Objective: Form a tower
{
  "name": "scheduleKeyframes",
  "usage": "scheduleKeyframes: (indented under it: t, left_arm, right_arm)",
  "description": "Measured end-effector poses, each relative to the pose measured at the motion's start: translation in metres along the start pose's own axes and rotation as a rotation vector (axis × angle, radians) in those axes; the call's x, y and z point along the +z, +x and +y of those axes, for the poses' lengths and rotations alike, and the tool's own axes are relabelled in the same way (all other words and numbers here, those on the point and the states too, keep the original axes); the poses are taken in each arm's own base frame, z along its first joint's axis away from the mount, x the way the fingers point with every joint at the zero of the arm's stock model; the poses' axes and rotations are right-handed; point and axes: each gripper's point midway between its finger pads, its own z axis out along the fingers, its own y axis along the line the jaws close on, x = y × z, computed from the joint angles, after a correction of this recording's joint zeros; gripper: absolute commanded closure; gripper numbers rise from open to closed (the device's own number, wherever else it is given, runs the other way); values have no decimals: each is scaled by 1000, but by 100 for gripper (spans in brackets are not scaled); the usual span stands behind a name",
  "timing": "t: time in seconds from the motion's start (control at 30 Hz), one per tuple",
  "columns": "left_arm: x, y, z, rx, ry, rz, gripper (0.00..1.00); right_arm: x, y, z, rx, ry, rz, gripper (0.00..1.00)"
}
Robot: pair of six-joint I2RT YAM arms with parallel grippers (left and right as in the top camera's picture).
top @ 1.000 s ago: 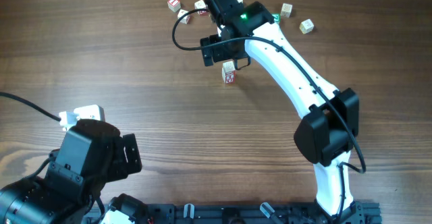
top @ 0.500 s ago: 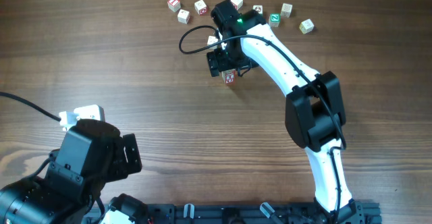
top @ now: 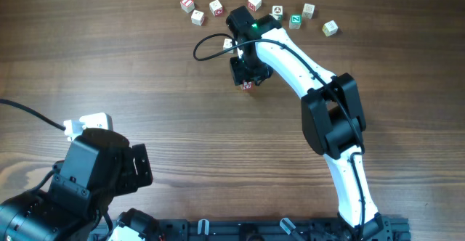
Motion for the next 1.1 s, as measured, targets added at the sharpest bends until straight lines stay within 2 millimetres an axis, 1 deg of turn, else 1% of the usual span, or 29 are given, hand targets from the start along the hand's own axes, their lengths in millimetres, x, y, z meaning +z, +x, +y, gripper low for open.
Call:
scheduleKeyframes:
  t: [0.07,0.2,0.4,0.5,0.57,0.67,0.83,0.9,0.97,1.1]
  left_arm:
    - [0,0,0,0,0,0,0]
    - [0,0,0,0,0,0,0]
    - [0,0,0,0,0,0,0]
    - [0,0,0,0,0,0,0]
    - [0,0,0,0,0,0,0]
    - [0,0,0,0,0,0,0]
    - [0,0,0,0,0,0,0]
    - [0,0,0,0,0,0,0]
    - [0,0,0,0,0,0,0]
    - [0,0,0,0,0,0,0]
  right_arm:
    - [0,0,0,14,0,0,59]
    - [0,0,0,50,0,0,65]
    - [0,0,1,110,0,1,66]
    - [0,1,5,148,-1,1,66]
    - [1,1,14,173,-5,-8,66]
    - [1,3,20,221,10,-13,66]
    - [1,-2,11,313,64,-50,65]
    - [1,-5,10,317,70,-64,55]
    - [1,-5,10,318,74,-66,54]
    - [1,-5,10,302,69,-63,55]
